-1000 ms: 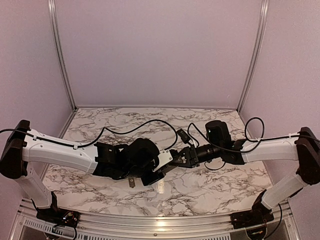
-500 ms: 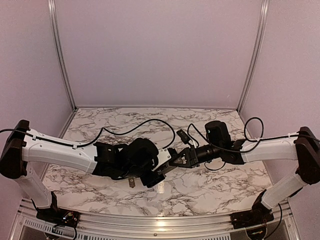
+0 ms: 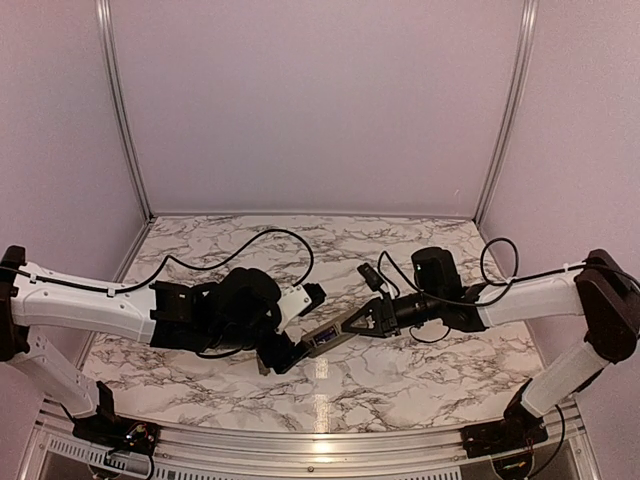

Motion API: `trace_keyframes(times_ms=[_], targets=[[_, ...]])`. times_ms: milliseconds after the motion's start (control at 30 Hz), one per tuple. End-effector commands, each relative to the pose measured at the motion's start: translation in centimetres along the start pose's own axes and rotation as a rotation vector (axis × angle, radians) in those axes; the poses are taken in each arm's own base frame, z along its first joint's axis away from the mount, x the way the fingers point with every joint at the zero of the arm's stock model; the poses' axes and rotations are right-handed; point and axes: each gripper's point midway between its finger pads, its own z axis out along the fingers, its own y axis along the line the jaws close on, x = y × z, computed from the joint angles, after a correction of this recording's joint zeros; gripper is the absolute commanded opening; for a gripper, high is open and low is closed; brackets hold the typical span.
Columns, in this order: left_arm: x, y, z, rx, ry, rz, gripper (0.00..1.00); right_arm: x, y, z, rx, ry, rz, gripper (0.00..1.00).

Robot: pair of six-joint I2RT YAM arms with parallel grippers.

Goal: Load the batteries into the remote control
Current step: Pass from the left arm to the right, then place the remote control without the battery cover at the center of the board.

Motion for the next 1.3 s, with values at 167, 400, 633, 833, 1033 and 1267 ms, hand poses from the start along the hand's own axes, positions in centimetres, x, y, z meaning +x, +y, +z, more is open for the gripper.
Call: trace_keyframes(times_ms=[167, 400, 633, 833, 1033, 1267], targets=[[0.5, -0.3, 1.2, 0.02, -0.021, -0.03, 0.85, 1.0, -0.6, 2.1, -0.05, 0.052, 0.007, 0.03], [0.2, 0.2, 2.1, -0.009, -0.034, -0.052, 0.85, 1.6, -2.4, 3.4, -0.023, 0.078, 0.048, 0.06], [1.0, 1.6, 2.2, -0.065, -0.016, -0.089, 0.85, 2.0, -3.6, 4.1, -0.021, 0.101, 0.084, 0.12], [1.7, 2.5, 1.8, -0.077, -0.005, -0.132, 0.86, 2.5, -4.6, 4.3, 0.013, 0.118, 0.104, 0.31], [2.0, 3.3, 1.0, -0.08, -0.009, -0.183, 0.87, 3.0, -6.4, 4.1, 0.091, 0.136, 0.118, 0.37], [3.2, 5.2, 0.2, -0.138, 0.021, -0.244, 0.88, 3.5, -9.0, 2.4, 0.252, 0.136, 0.119, 0.42]])
